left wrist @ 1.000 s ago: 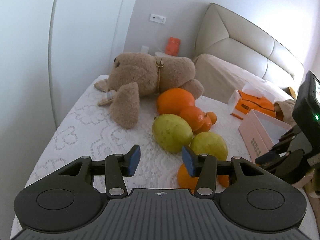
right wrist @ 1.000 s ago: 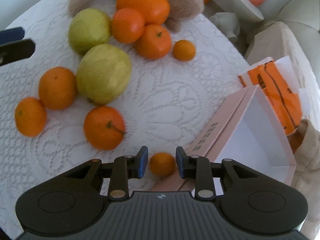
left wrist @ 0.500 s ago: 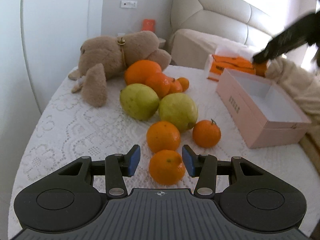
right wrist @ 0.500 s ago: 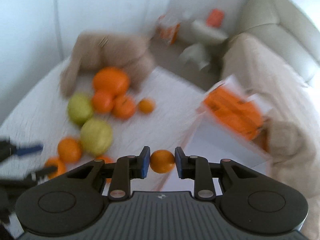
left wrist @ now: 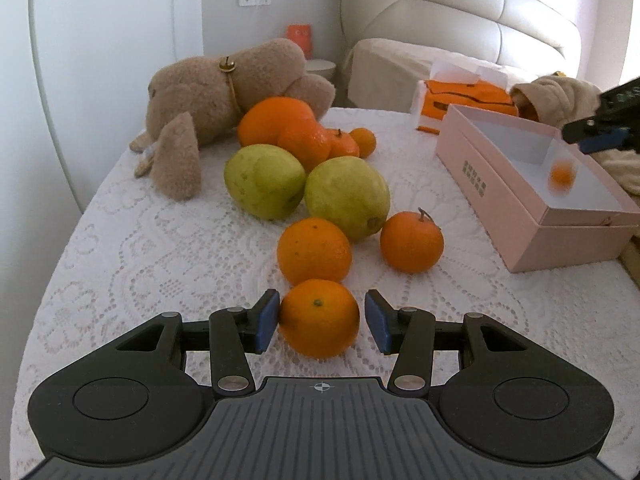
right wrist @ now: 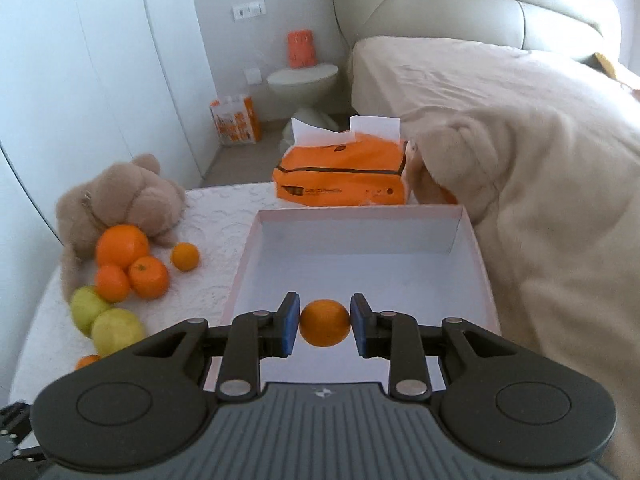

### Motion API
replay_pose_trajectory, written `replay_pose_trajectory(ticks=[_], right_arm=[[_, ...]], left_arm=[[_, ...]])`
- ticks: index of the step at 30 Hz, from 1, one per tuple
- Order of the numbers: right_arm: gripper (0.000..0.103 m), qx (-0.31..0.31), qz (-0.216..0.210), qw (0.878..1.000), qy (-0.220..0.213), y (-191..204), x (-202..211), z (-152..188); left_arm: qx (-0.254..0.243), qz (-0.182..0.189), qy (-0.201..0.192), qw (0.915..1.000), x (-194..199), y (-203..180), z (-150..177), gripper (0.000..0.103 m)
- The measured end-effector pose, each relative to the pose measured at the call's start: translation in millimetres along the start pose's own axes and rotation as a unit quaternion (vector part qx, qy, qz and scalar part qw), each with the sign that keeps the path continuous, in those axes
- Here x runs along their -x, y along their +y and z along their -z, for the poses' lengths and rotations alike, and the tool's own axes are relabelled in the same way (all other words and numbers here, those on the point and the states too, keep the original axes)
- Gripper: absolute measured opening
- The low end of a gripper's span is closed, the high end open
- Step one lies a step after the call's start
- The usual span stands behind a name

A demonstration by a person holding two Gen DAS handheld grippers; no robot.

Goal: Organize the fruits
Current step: 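Drop the tangerine into the pink box with the right tool while the left tool grasps a large orange, then grasp the orange with a leafy stem using the right tool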

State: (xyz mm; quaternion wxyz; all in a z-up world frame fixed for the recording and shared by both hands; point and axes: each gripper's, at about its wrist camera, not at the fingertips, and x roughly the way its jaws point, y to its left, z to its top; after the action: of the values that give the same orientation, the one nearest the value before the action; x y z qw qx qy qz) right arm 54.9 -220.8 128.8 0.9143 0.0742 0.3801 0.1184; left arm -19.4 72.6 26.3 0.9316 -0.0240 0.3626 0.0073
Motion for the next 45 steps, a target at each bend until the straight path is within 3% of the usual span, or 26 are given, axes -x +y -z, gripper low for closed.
replay_pose_trajectory(ticks=[5,7,11,14,17,21,26,31,36,38,39,45], right_arm=[[0.034,0.007,-0.020,0.999,-0.027,11,27,29],[0.041,0.028,-0.039,0.998,-0.027,24,34,47],[0.049,0.075,-0.095,0.992,0.018,50,28,84],[0.049,0.097,-0.088,0.991,0.039,63,7,97],[0.049,0.083,-0.084,0.993,0.029,66,-9,96],[0.054,0.050,-0.112,0.992,0.018,65,-27,97],[0.055,0.055,-0.144,0.988,0.018,84,-39,95],[0.056,0.035,-0.168,0.985,0.027,104,-57,81],[0.057,0.059,-0.145,0.987,0.042,132,-76,80],[0.051,0.084,-0.128,0.988,0.034,137,-73,86],[0.043,0.094,-0.121,0.988,0.031,136,-69,89],[0.043,0.070,-0.115,0.990,0.036,105,-33,104]], left_arm=[[0.012,0.000,-0.007,0.9999,0,2,1,0.051],[0.019,0.000,-0.011,0.9998,1,4,2,0.049],[0.039,0.010,-0.018,0.9990,3,10,5,0.049],[0.048,0.016,-0.019,0.9986,5,14,6,0.049],[0.049,0.018,-0.018,0.9985,5,14,8,0.049],[0.043,0.017,-0.019,0.9988,6,13,8,0.049],[0.037,0.024,-0.018,0.9989,11,14,12,0.049],[0.041,0.047,-0.006,0.9980,11,18,17,0.050],[0.040,0.057,-0.002,0.9975,10,18,22,0.052],[0.043,0.058,-0.005,0.9974,11,20,22,0.053],[0.045,0.057,-0.006,0.9973,11,20,22,0.053],[0.044,0.052,-0.011,0.9976,9,19,20,0.053]])
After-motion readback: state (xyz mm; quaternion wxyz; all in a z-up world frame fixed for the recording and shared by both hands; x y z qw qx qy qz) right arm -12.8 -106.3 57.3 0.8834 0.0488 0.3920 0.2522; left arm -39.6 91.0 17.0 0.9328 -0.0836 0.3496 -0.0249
